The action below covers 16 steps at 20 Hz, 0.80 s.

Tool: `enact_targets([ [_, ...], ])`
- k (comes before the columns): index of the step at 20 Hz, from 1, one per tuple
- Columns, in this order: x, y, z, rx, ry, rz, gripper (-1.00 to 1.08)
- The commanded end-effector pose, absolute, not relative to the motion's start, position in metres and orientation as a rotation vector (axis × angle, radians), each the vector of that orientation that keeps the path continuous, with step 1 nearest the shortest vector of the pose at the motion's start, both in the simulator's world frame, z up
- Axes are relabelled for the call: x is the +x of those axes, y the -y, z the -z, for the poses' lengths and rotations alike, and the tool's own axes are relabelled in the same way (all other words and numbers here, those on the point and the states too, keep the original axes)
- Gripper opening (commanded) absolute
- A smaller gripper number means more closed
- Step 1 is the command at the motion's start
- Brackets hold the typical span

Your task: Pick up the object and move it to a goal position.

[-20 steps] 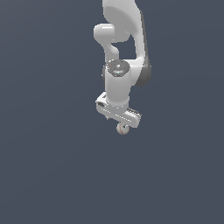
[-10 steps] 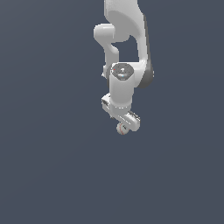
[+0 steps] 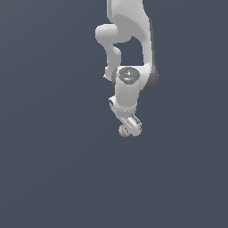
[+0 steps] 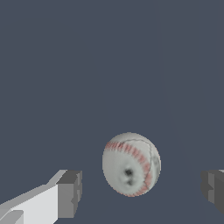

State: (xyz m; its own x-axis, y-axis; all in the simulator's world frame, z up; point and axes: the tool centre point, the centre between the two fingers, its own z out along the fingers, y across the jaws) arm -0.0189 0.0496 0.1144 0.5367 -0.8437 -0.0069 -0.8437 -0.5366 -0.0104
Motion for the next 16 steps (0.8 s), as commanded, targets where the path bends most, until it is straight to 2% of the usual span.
enact_targets([
  [1, -0.021, -0.052, -0.111, -2.696, -1.592, -0.002, 1.00],
  [16, -0.030, -0.062, -0.099, -2.501, -1.900, 0.000, 1.00],
])
